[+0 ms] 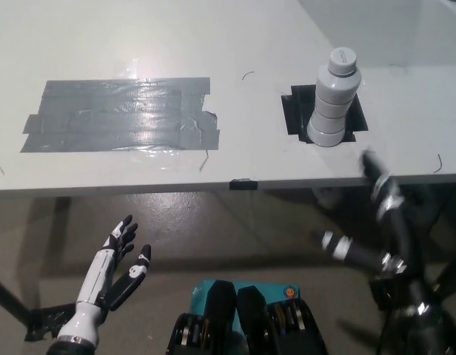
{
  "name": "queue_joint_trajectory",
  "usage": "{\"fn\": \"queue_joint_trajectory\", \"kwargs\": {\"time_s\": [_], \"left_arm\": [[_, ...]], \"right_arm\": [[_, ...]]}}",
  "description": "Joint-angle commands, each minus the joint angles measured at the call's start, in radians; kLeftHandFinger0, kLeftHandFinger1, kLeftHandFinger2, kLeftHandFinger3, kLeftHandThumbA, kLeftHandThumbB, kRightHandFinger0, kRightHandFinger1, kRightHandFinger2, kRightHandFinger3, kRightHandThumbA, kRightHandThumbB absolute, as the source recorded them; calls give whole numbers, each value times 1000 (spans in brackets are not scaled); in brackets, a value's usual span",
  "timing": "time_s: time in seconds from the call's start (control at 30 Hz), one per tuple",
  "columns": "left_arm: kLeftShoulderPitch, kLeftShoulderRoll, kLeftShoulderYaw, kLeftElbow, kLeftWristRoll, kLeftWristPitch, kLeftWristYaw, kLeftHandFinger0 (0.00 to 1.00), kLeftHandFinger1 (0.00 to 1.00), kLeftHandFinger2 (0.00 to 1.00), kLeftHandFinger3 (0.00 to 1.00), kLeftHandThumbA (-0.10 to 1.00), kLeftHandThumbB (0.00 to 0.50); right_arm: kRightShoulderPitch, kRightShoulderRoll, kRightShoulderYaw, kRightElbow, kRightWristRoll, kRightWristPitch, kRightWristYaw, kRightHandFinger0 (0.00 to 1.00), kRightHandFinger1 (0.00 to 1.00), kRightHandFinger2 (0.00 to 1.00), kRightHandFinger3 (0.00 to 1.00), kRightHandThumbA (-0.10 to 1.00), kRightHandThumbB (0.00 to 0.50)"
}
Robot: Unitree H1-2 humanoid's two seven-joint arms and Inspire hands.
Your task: A white bottle is kept in the middle of the desk infront of the robot and the robot picks it up with its right hand and passes it to a person
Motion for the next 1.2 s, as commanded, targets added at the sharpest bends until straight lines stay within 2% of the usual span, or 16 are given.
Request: {"fn": "queue_joint_trajectory", "kwargs": {"time_s": [0.0,0.2,0.27,0.3,0.6,0.73,0.83,0.93,1.0,1.17], "left_arm": [[14,-9,2,-2,9,-52,20,1000,1000,1000,1000,582,107],[9,-8,5,-12,7,-39,16,1000,1000,1000,1000,578,113],[7,-7,6,-11,8,-45,16,1000,1000,1000,1000,583,111],[5,-7,7,-4,4,-53,15,1000,1000,1000,1000,584,112],[2,-10,8,-4,0,-54,12,1000,1000,1000,1000,573,94],[2,-10,6,4,8,-60,15,1000,1000,1000,1000,572,101],[2,-10,7,0,4,-56,12,1000,1000,1000,1000,573,99],[2,-11,8,-3,1,-50,12,1000,1000,1000,1000,599,122],[2,-8,6,-5,8,-53,13,1000,1000,1000,1000,595,109],[0,-8,7,-5,8,-59,14,1000,1000,1000,1000,530,107]], "right_arm": [[-132,-21,-54,-18,-41,18,-57,1000,1000,1000,1000,1000,328],[-261,-37,-98,153,6,64,-63,1000,1000,1000,1000,1000,355],[-307,-43,-109,219,10,99,-66,1000,1000,1000,1000,1000,345],[-331,-48,-113,264,9,87,-72,1000,1000,1000,1000,1000,325],[-489,-77,-103,588,-29,55,-113,1000,1000,1000,1000,1000,395],[-547,-83,-92,728,-34,38,-132,1000,1000,1000,1000,1000,391],[-595,-77,-92,811,-15,28,-130,1000,1000,1000,1000,1000,362],[-645,-77,-97,902,14,-2,-111,1000,1000,1000,1000,1000,403],[-668,-76,-97,932,24,-2,-99,1000,1000,1000,1000,1000,432],[-725,-65,-86,1000,23,-19,-101,1000,1000,1000,1000,1000,467]]}}
